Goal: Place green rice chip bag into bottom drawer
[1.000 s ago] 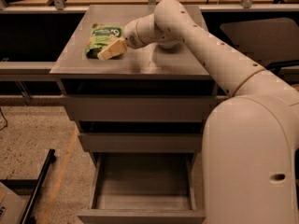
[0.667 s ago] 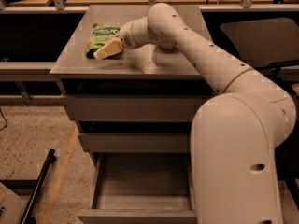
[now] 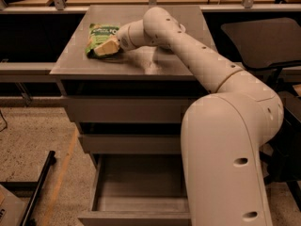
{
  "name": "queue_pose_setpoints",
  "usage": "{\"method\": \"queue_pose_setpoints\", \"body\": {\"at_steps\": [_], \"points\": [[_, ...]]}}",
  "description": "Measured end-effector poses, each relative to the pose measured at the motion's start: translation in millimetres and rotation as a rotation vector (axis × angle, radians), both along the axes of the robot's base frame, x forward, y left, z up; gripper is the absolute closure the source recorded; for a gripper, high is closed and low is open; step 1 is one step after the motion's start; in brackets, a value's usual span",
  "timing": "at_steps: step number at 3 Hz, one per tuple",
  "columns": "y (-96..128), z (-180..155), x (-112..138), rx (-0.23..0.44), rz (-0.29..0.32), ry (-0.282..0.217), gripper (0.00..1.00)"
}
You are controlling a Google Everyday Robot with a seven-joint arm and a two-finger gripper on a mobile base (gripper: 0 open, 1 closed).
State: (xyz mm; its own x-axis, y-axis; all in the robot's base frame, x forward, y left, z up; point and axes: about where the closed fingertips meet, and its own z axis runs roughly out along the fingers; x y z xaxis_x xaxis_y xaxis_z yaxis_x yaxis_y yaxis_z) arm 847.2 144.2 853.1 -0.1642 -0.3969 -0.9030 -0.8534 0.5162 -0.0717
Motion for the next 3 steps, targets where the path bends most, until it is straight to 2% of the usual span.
{"method": "queue_pose_setpoints", "body": {"at_steps": [1,2,3], "points": [[-8,1,-1,-0.005,-0.018,-0.013,0.64],[-17,13,-13,-0.013,-0.013,-0.046,0.88],[-27,19,-30,-0.018,0.002,-0.064,1.00]]}}
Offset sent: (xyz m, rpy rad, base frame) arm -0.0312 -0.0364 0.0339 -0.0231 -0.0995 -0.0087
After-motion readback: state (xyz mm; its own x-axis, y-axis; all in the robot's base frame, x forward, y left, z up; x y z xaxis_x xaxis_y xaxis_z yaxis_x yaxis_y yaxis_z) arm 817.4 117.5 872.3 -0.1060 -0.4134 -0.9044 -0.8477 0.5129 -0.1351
